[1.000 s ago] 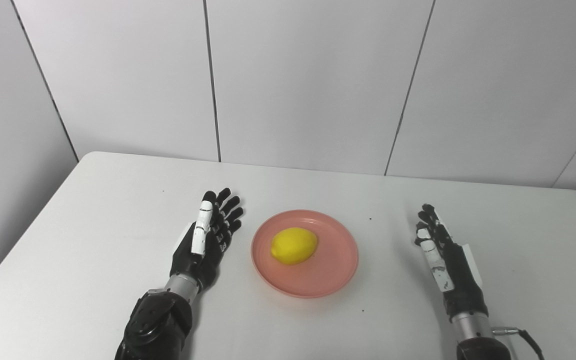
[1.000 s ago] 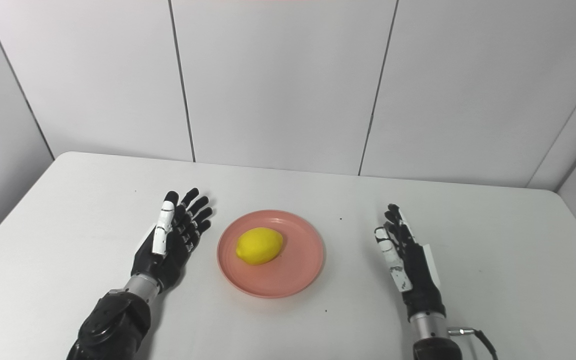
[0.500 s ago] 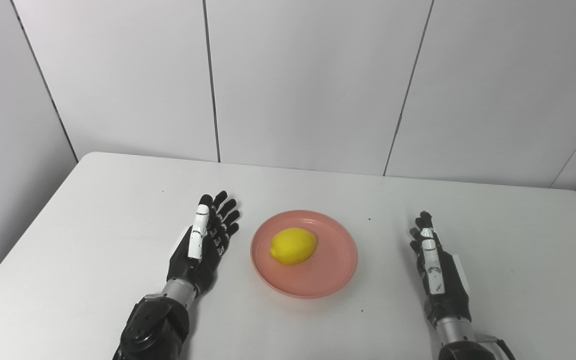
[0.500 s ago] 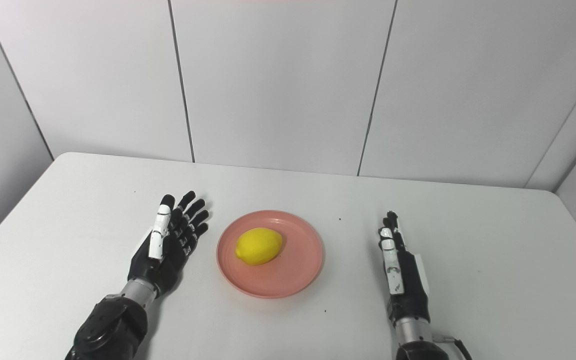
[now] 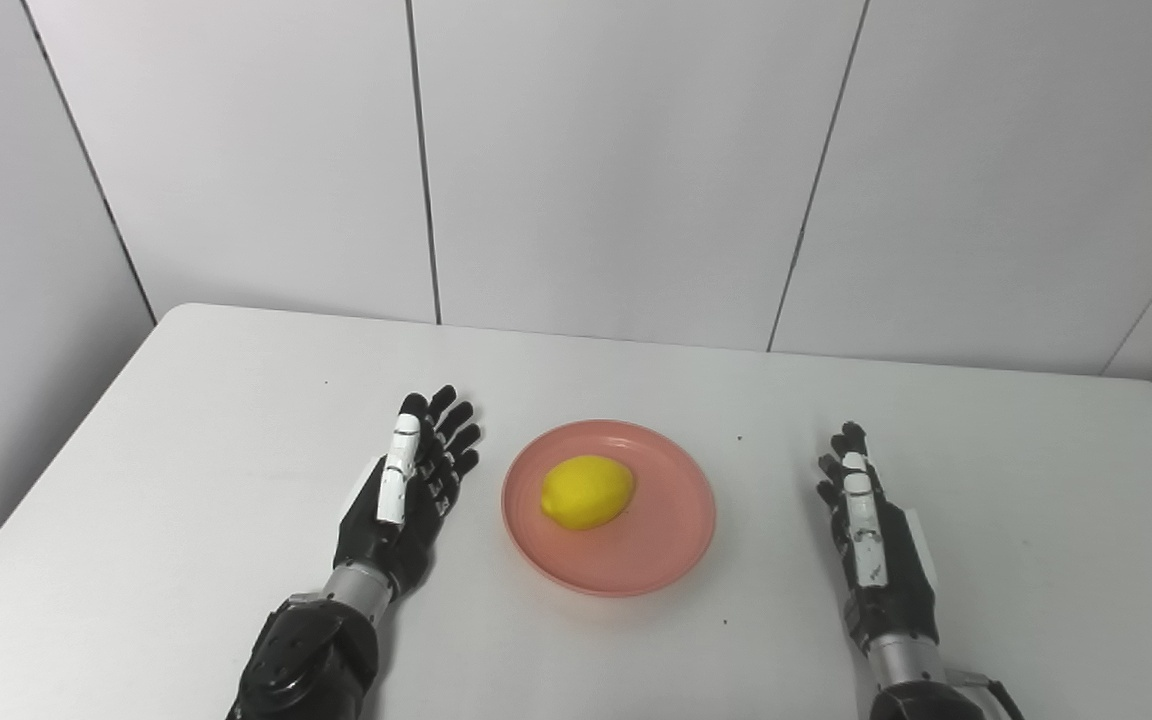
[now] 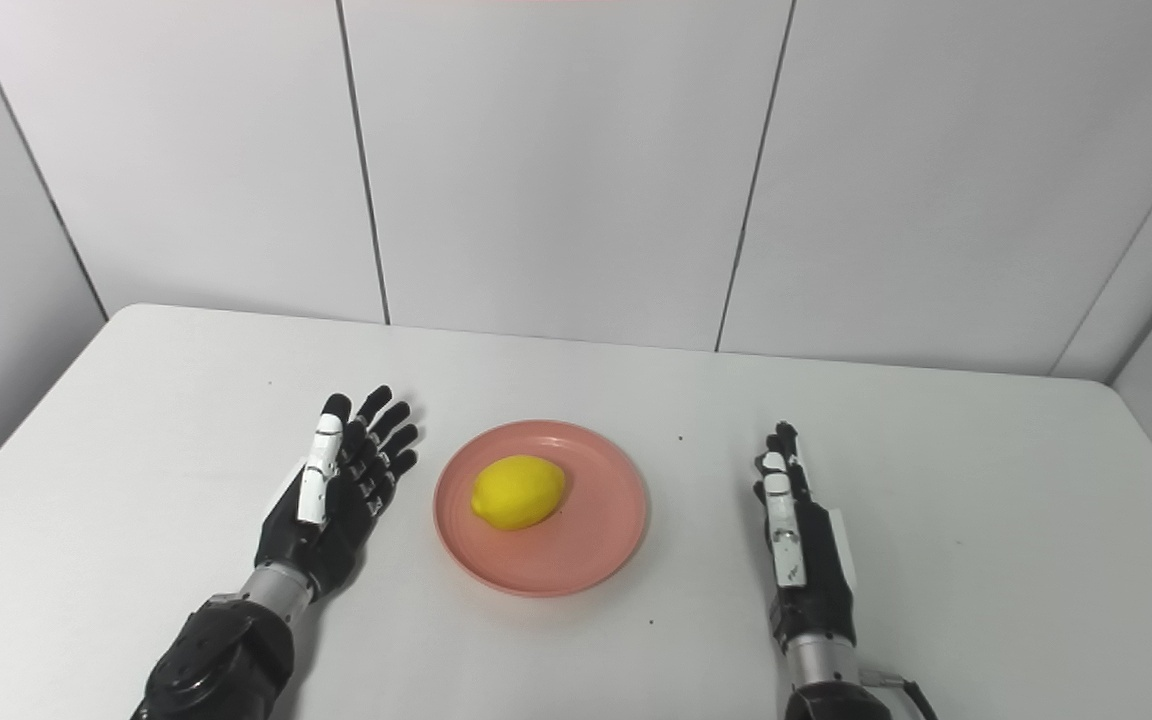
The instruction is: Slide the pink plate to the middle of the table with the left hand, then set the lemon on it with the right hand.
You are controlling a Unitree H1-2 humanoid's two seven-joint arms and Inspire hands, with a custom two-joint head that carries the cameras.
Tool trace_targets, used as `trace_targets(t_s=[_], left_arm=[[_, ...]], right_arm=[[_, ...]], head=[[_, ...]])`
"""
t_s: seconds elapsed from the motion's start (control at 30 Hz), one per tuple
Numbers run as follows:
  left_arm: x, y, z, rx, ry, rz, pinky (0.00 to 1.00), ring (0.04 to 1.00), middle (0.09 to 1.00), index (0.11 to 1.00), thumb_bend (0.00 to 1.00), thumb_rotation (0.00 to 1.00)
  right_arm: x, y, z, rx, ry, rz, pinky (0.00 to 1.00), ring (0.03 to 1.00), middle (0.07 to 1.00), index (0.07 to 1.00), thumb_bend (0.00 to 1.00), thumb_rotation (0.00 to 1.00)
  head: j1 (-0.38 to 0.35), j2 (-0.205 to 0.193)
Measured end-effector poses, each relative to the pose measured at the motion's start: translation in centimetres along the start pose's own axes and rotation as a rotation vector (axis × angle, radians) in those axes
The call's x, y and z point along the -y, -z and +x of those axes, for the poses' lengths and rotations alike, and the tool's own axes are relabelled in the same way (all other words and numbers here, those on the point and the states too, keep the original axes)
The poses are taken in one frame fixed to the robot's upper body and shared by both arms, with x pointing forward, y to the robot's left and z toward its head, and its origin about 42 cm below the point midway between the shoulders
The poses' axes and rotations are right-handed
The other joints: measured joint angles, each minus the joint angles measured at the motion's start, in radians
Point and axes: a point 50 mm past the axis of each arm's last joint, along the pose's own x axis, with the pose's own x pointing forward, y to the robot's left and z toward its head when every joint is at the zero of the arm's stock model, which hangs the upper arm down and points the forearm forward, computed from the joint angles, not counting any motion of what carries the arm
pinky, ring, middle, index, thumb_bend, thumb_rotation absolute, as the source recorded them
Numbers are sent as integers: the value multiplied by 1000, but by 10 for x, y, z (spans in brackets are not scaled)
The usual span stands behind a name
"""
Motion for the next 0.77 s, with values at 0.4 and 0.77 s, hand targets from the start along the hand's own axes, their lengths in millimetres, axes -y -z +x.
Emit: trace_targets(t_s=[0.4, 0.77], left_arm=[[2, 1, -5, 3, -10, 5, 1000, 973, 978, 976, 558, 1000], [6, -2, -10, 14, -15, 24, 994, 965, 970, 969, 545, 1000]], right_arm=[[-2, 0, 0, 0, 3, -3, 962, 965, 980, 986, 232, 1000], [-3, -1, 0, 2, 3, -2, 967, 969, 982, 989, 231, 1000]], head=[[0, 0], [0, 0]])
